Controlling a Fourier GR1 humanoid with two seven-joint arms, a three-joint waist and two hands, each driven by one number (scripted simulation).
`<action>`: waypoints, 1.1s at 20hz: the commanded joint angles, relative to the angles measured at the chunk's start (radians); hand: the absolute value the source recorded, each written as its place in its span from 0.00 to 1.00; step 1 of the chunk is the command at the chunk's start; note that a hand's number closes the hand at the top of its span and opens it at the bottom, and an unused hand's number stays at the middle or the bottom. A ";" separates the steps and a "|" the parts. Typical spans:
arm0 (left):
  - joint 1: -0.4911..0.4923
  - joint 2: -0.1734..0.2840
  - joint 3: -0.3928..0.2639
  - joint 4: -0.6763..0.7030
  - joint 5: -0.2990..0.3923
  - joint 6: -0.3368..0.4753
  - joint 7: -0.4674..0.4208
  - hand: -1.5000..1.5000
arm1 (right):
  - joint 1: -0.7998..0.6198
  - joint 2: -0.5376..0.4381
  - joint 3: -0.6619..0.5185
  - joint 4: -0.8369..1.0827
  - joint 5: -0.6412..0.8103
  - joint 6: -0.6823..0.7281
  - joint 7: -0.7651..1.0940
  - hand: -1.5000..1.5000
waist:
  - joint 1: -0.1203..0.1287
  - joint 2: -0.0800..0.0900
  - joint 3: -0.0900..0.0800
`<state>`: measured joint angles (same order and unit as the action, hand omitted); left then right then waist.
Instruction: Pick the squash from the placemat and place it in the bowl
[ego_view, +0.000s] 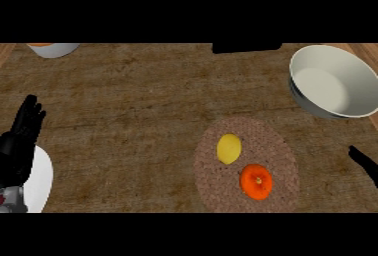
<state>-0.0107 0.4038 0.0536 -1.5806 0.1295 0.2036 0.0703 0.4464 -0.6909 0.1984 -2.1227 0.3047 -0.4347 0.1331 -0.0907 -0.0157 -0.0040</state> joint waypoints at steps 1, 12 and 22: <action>-0.072 -0.010 -0.032 -0.012 -0.017 0.004 0.060 0.50 | 0.201 0.032 0.070 -0.194 0.196 -0.080 0.127 0.00 | 0.039 0.009 0.002; -0.111 -0.031 -0.027 0.058 -0.026 -0.056 0.013 0.50 | -0.034 -0.129 -0.062 -0.412 0.139 0.266 0.631 0.00 | 0.097 0.018 0.001; -0.128 -0.045 -0.040 0.038 -0.048 -0.055 0.049 0.50 | -0.392 -0.148 0.125 -0.200 -0.058 0.595 0.908 0.00 | 0.121 0.020 0.002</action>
<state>-0.1605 0.3659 0.0150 -1.5294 0.0876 0.1499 0.1177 0.1529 -0.8676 0.2406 -2.3274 0.3056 0.0653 0.9124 0.0288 0.0066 -0.0027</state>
